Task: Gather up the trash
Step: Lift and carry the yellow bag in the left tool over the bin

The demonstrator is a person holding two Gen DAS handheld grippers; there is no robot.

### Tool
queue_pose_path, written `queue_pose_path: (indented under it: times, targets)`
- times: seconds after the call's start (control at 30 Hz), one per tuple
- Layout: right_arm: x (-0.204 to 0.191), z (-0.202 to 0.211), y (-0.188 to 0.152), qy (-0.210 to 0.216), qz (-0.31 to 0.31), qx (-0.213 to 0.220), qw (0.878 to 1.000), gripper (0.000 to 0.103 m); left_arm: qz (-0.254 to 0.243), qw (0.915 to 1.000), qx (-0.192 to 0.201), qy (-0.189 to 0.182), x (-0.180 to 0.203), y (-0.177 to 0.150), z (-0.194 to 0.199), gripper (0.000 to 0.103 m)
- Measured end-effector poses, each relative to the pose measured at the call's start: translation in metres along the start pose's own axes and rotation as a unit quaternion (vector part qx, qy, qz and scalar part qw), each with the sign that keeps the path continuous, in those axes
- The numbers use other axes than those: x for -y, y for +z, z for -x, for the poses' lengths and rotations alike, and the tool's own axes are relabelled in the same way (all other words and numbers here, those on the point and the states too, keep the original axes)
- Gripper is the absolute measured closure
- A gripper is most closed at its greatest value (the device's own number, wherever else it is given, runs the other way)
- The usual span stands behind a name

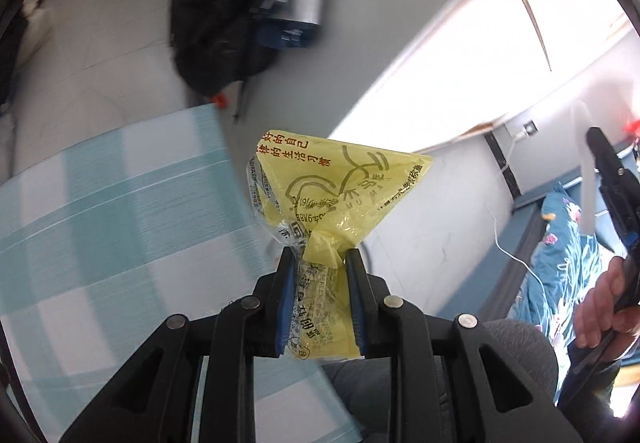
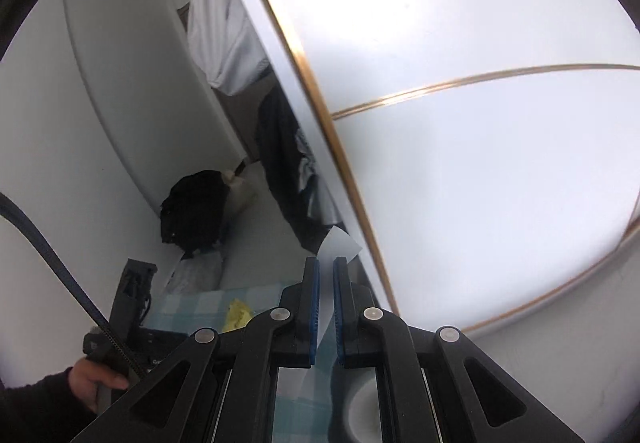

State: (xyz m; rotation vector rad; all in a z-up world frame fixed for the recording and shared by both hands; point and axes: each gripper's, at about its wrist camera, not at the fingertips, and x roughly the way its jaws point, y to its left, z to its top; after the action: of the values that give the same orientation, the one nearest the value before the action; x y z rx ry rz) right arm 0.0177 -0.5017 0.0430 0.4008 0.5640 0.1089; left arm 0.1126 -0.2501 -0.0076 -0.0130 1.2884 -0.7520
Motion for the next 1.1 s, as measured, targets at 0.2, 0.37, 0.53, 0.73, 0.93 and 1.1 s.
queue_pose_path:
  times: [0.2, 0.37, 0.53, 0.73, 0.93, 1.1]
  targets:
    - [0.049, -0.013, -0.023, -0.033, -0.027, -0.025, 0.999, 0.097, -0.035, 0.9977, -0.058, -0.005, 0.029, 0.012, -0.067, 0.084]
    - [0.090, -0.040, -0.059, -0.045, -0.066, -0.066, 0.995, 0.097, -0.032, 0.9927, -0.117, -0.002, 0.033, 0.007, -0.120, 0.084]
    - [0.113, -0.076, -0.103, -0.030, -0.091, -0.102, 0.990, 0.097, -0.031, 0.9834, -0.179, -0.004, 0.032, 0.001, -0.172, 0.084]
    - [0.124, -0.114, -0.149, -0.018, -0.116, -0.141, 0.983, 0.096, -0.037, 0.9734, -0.225, 0.025, 0.034, -0.001, -0.207, 0.083]
    - [0.139, -0.151, -0.188, -0.001, -0.149, -0.163, 0.975, 0.095, -0.027, 0.9601, -0.271, 0.065, 0.039, -0.009, -0.221, 0.083]
    - [0.153, -0.172, -0.217, -0.001, -0.184, -0.189, 0.965, 0.094, -0.043, 0.9499, -0.299, 0.082, 0.048, -0.010, -0.240, 0.080]
